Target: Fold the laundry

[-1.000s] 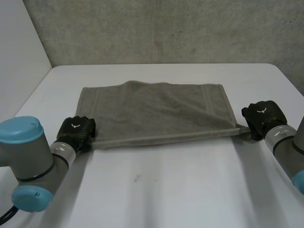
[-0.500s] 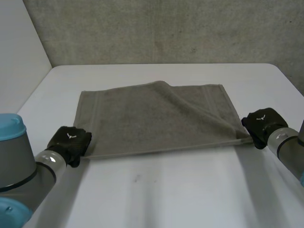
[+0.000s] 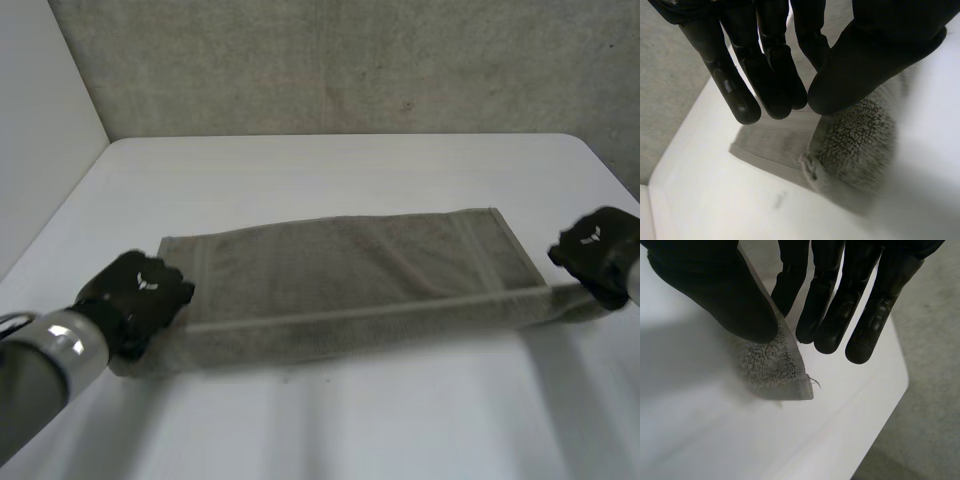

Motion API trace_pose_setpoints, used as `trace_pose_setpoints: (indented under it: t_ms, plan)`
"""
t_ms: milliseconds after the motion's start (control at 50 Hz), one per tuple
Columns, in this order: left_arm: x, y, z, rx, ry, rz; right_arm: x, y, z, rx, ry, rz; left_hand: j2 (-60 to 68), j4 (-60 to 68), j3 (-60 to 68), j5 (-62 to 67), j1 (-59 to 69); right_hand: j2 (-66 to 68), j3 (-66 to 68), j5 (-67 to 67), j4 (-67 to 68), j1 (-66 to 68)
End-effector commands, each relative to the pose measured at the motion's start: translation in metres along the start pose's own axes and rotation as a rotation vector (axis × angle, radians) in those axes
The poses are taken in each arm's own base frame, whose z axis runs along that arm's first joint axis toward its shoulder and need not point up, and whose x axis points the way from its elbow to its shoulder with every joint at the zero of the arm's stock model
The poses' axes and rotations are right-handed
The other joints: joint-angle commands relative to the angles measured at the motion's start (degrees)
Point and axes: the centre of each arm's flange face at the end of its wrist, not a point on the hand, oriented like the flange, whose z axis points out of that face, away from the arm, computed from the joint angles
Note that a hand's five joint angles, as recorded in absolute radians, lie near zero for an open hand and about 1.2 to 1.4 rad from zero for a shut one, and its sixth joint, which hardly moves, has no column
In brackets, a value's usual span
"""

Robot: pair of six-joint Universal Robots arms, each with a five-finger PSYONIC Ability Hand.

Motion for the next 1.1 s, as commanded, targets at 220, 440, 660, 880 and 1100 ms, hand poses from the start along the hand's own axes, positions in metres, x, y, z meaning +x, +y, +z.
trace_pose_setpoints:
  t_ms: [220, 440, 660, 880, 1100]
  plan:
    - [-0.039, 0.004, 0.162, 0.125, -0.281, 0.024, -0.028, -0.061, 0.143, 0.306, 0.310, 0.116, 10.3, 10.3, 10.3, 10.5, 11.9, 12.6, 11.9, 12.9, 11.7, 24.0]
    - [-0.067, -0.009, 0.210, 0.210, -0.438, 0.023, -0.023, -0.080, 0.190, 0.413, 0.491, 0.128, 10.3, 10.3, 10.3, 10.5, 11.9, 12.6, 11.9, 12.9, 11.7, 24.0]
    - [-0.063, -0.011, 0.216, 0.220, -0.429, 0.033, -0.043, -0.079, 0.199, 0.414, 0.463, 0.127, -59.7, -59.7, -59.7, -59.5, -58.1, -57.4, -58.1, -57.1, -58.3, -46.0]
    - [-0.054, -0.045, 0.166, 0.278, -0.409, 0.029, 0.000, -0.104, 0.131, 0.572, 0.407, 0.348, -59.7, -59.7, -59.7, -59.5, -58.1, -57.4, -58.1, -57.1, -58.3, -46.0]
    - [-0.041, -0.038, 0.096, 0.307, -0.355, -0.193, 0.038, -0.055, 0.086, 0.481, 0.123, 0.612, -59.7, -59.7, -59.7, -59.5, -58.1, -57.4, -58.1, -57.1, -58.3, -46.0]
